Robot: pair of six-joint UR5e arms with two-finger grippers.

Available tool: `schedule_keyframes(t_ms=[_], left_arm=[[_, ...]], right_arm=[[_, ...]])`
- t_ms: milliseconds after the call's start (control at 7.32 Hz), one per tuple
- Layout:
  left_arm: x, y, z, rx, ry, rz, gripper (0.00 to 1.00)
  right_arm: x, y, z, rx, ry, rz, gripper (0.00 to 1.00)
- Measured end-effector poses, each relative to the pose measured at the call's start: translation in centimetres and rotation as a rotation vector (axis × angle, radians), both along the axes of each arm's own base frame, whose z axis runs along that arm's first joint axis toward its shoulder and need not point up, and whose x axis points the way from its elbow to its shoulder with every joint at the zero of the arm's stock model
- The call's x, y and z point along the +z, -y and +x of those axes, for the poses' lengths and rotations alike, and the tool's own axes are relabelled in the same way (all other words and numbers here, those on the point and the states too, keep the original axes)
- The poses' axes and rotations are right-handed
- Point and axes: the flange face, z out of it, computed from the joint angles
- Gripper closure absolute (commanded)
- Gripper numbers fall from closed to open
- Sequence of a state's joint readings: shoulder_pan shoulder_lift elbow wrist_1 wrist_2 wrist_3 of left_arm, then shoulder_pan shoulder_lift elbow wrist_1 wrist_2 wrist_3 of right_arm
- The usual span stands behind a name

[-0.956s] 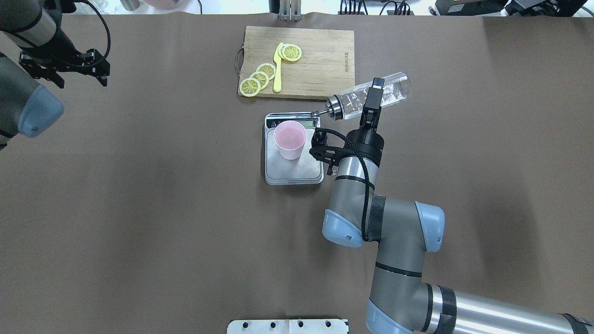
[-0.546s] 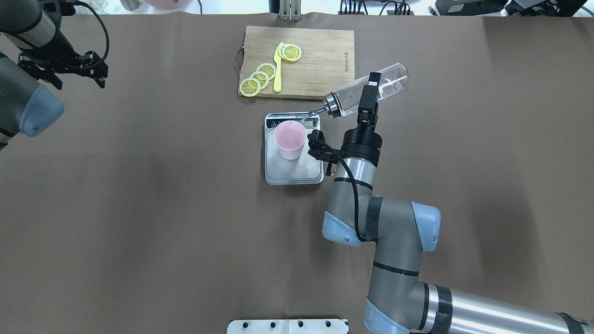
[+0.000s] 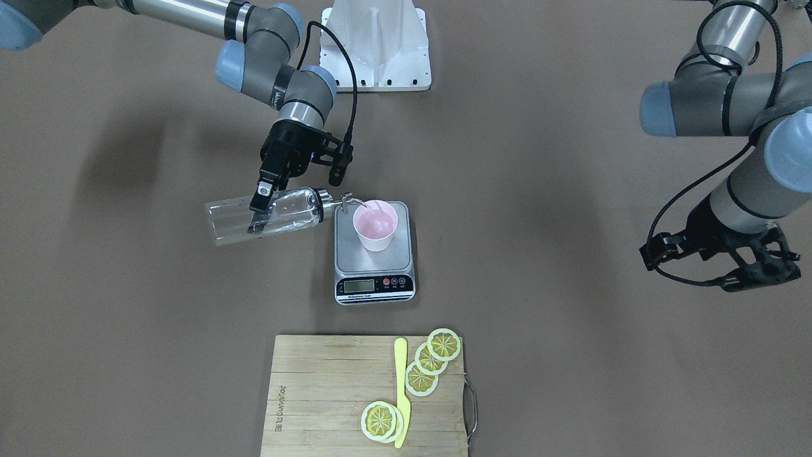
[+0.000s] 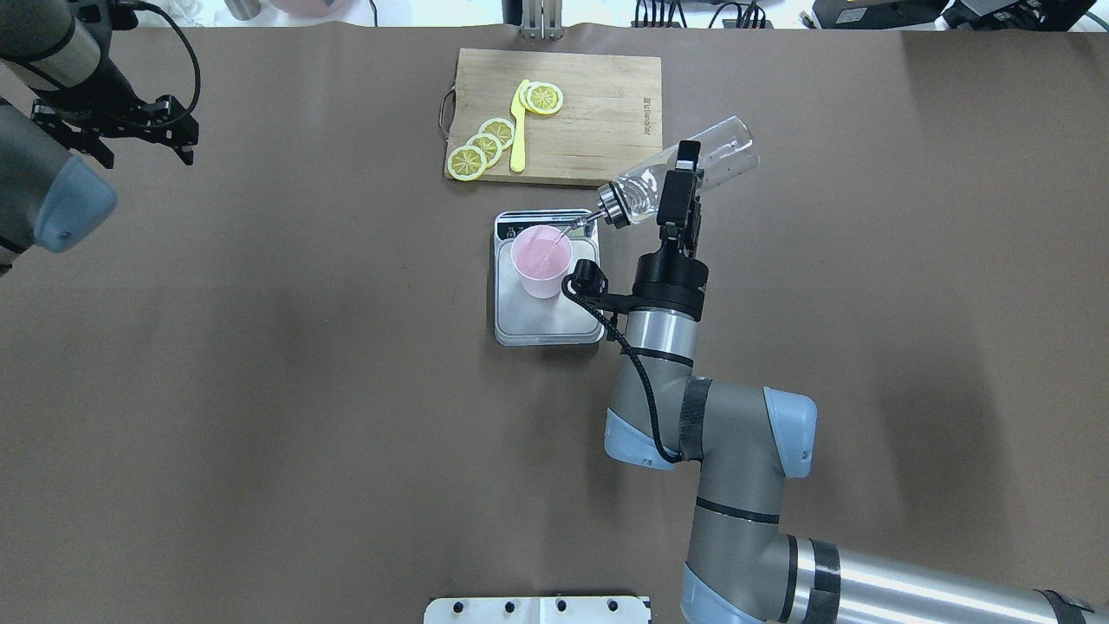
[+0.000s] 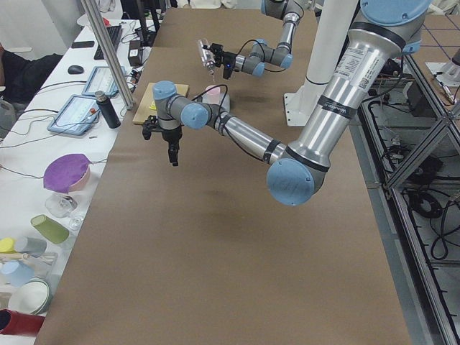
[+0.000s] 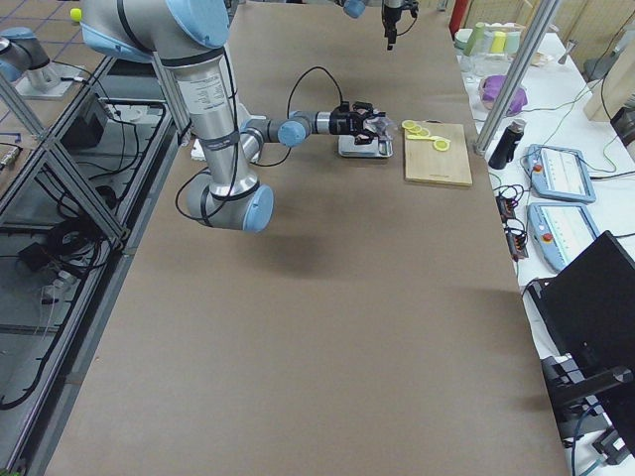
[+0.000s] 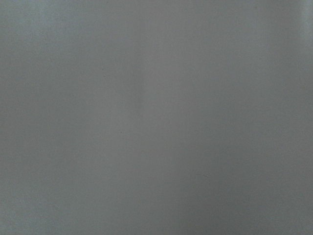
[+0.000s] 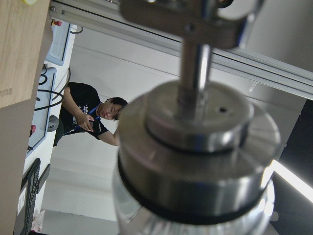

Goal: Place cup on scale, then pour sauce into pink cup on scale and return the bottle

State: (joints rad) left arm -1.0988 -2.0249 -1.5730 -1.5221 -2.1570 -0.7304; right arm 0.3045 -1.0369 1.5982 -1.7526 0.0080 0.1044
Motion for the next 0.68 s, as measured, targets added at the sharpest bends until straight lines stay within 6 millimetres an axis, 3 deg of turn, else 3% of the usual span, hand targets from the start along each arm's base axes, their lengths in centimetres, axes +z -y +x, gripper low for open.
schedule_keyframes(t_ms=[683], left_arm=[[-0.23, 0.02, 0.01, 0.002, -0.010, 0.000, 0.01]], right_arm=[[0.62, -0.08, 0.07, -0.015, 0.110, 0.001, 1.00]])
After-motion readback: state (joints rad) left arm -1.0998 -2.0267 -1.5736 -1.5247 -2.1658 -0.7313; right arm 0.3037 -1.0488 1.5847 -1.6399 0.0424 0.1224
